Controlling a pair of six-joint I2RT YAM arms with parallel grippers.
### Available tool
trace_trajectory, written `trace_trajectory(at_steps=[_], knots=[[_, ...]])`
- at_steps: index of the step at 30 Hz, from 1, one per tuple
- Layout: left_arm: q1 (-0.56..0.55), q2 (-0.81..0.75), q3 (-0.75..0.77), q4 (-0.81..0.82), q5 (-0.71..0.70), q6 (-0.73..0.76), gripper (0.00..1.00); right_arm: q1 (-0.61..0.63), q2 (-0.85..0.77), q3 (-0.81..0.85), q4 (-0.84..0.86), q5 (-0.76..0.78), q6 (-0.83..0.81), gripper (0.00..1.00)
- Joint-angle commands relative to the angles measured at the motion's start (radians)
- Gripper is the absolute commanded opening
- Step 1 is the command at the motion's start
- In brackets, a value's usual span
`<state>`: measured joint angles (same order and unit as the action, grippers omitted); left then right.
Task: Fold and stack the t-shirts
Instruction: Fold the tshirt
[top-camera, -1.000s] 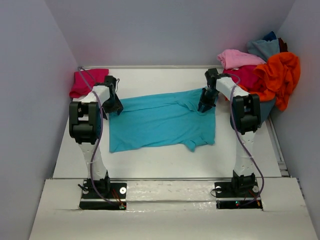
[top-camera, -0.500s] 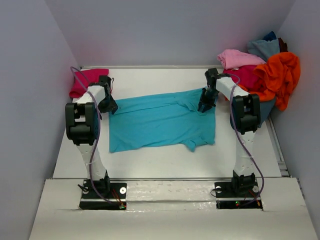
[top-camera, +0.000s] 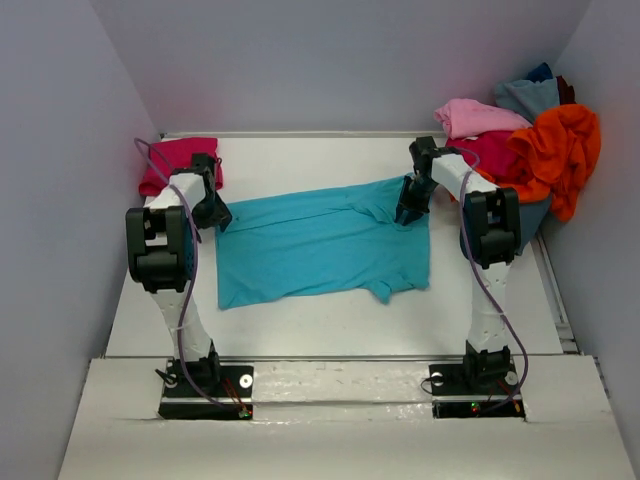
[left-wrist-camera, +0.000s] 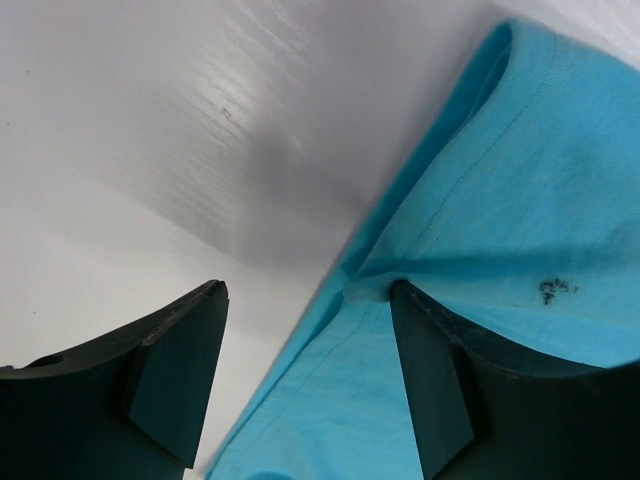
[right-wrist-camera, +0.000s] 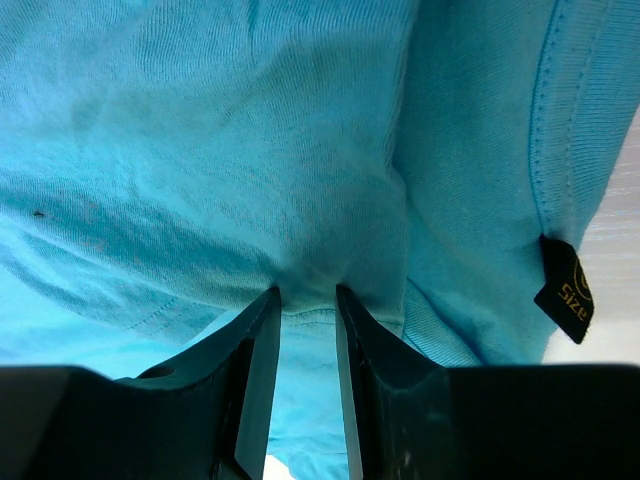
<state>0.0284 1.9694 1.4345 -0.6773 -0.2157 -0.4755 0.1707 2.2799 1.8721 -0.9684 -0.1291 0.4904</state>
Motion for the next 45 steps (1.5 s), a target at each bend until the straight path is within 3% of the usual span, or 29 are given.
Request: trace_trajectory(at_steps=[1,12,17,26,34,45], knots=[[0.007,-0.063,0.064,-0.001,0.03,0.02,0.77,0.01,0.053,-0.016,-0.013,0.075,-0.013,0.35],[-0.045,-0.029,0.159,0.061,0.107,0.052,0.77,0.01,0.056,-0.03,-0.018,0.08,-0.013,0.35],[-0.045,0.055,0.217,0.01,0.053,0.04,0.77,0.01,0.059,-0.021,-0.027,0.083,-0.015,0.35],[-0.054,0.114,0.19,0.088,0.146,0.044,0.76,0.01,0.059,-0.018,-0.024,0.071,-0.012,0.35],[-0.064,0.135,0.191,0.068,0.104,0.04,0.76,0.01,0.061,-0.013,-0.03,0.071,-0.013,0.35],[-0.064,0.144,0.19,0.048,0.081,0.035,0.76,0.02,-0.115,-0.04,-0.043,0.01,-0.018,0.41]])
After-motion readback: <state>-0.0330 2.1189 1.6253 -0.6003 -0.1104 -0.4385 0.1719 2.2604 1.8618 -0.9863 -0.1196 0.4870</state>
